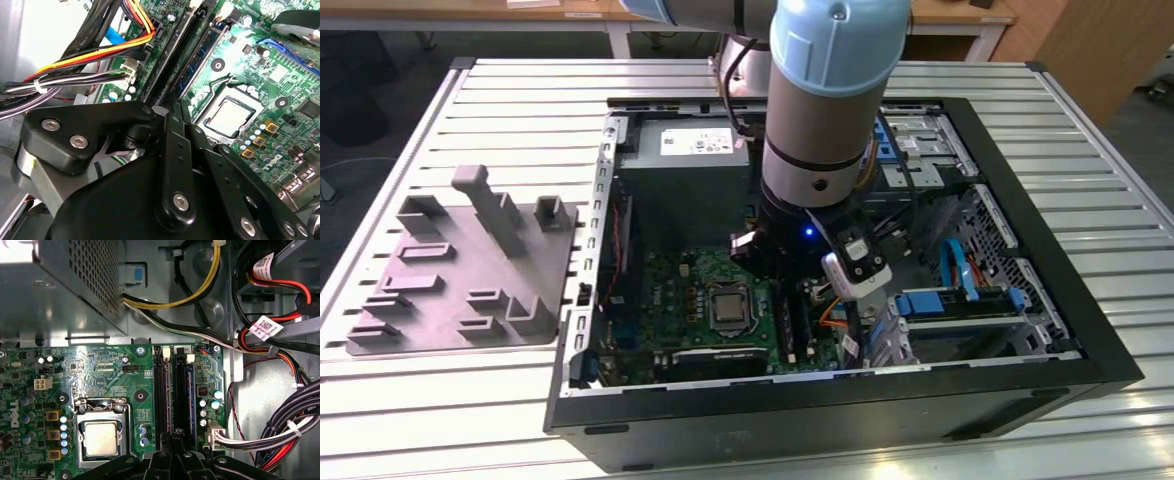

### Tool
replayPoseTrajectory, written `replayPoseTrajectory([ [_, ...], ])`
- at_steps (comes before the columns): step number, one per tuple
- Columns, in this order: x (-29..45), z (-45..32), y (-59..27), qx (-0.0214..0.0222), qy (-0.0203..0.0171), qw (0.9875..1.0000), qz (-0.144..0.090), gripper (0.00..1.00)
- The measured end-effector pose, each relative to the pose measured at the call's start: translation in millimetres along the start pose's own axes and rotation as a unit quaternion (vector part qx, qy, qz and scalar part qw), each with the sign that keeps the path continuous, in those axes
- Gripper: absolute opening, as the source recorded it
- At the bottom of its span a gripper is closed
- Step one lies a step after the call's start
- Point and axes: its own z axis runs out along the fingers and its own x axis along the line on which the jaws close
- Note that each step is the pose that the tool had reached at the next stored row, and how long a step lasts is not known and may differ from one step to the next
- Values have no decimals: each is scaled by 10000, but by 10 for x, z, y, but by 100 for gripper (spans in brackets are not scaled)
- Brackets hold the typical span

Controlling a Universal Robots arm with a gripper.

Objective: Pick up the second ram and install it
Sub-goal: 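Insert the second ram into the second slot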

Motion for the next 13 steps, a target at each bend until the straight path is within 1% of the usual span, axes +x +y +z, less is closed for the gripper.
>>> replayPoseTrajectory([
  [9, 0, -1, 1, -1, -1, 10000, -15, 11],
  [13, 0, -20, 0, -1, -1, 10000, -55, 11],
])
